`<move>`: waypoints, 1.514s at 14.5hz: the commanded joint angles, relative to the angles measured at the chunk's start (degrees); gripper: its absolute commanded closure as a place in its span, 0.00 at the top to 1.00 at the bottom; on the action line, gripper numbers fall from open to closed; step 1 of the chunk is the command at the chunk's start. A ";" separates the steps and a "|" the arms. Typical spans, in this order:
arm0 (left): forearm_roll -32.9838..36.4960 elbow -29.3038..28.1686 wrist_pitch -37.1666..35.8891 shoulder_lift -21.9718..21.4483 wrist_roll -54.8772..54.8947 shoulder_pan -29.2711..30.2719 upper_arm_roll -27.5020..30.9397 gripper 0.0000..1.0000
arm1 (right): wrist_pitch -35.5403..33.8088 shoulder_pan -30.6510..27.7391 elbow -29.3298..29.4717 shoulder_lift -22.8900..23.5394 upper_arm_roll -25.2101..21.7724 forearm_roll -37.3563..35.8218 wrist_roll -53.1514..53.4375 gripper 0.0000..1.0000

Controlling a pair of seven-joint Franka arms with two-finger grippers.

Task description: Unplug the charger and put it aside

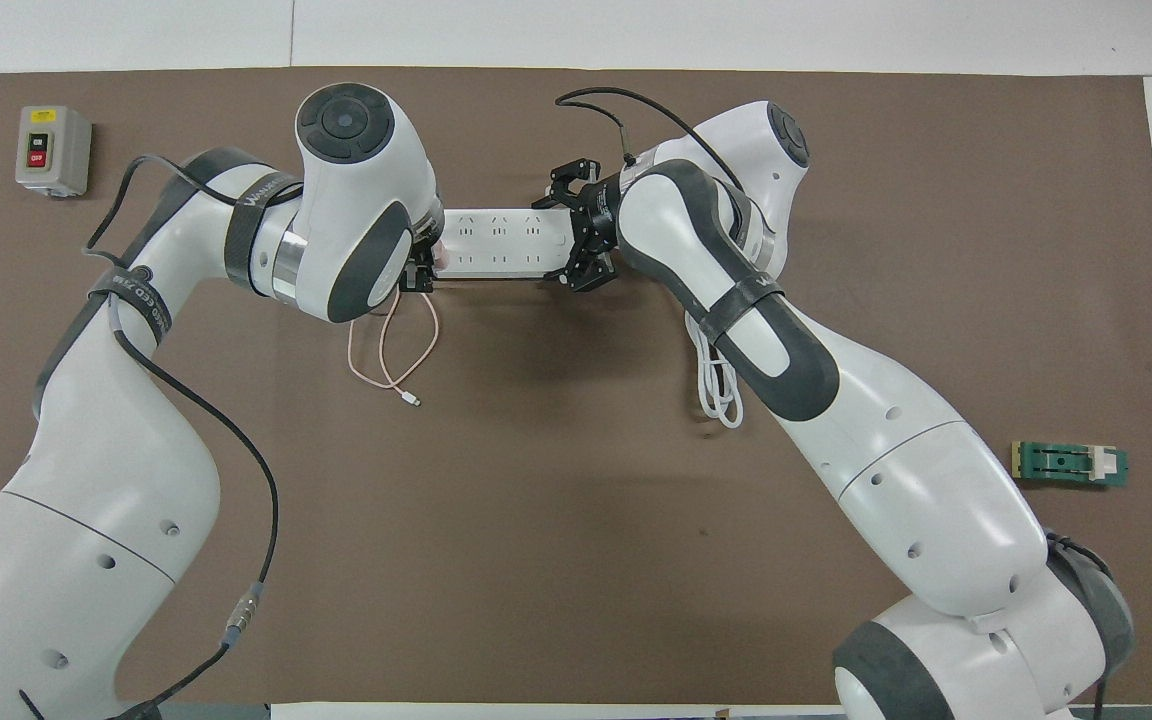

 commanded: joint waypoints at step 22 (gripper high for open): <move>2.69 1.55 1.89 1.08 -3.64 0.14 -0.25 0.00 | 3.74 0.00 -0.57 0.80 0.44 0.29 -3.41 0.36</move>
